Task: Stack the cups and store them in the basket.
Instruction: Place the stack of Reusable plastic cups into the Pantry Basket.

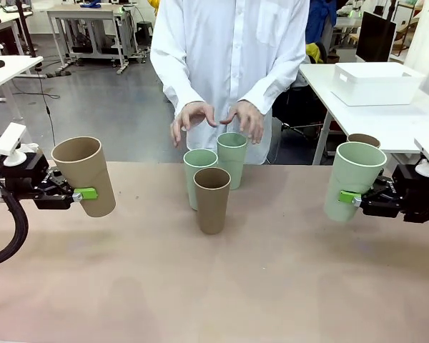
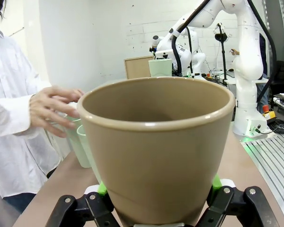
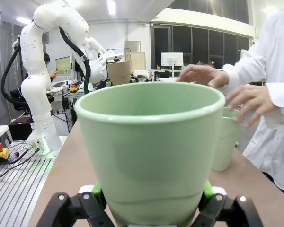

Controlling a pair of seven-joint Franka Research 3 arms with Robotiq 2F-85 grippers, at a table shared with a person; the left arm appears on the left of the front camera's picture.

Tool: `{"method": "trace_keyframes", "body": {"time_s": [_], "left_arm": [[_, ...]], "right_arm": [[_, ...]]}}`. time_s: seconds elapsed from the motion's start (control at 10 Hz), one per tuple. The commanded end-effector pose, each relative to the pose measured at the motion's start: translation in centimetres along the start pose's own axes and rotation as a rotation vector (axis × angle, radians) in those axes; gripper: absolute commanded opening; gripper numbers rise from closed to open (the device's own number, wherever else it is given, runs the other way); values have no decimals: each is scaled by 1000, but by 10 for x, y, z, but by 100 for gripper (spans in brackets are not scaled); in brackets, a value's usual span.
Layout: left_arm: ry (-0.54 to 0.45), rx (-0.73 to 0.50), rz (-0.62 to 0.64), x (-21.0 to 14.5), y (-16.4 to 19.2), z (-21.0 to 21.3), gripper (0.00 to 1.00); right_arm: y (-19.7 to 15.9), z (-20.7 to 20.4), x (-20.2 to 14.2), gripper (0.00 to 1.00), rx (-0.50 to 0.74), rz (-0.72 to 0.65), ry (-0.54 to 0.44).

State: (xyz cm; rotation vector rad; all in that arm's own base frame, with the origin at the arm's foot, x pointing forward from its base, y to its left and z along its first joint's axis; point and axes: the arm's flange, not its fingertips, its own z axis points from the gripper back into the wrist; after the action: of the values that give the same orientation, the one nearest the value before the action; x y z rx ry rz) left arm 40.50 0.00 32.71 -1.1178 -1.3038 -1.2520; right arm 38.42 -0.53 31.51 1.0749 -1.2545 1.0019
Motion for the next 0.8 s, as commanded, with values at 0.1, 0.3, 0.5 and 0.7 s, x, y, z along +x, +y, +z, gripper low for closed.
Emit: {"method": "trace_keyframes", "body": {"time_s": [0.1,0.3,0.5,0.7], "left_arm": [[-6,14,-10,3,1,-2,85],[-6,14,-10,3,1,-2,85],[-6,14,-10,3,1,-2,85],[-6,14,-10,3,1,-2,85]], "right_arm": [[-1,-2,2,85,-3,6,6],[-1,-2,2,85,-3,6,6],[-1,-2,2,85,-3,6,6],[-1,-2,2,85,-3,6,6]]}}
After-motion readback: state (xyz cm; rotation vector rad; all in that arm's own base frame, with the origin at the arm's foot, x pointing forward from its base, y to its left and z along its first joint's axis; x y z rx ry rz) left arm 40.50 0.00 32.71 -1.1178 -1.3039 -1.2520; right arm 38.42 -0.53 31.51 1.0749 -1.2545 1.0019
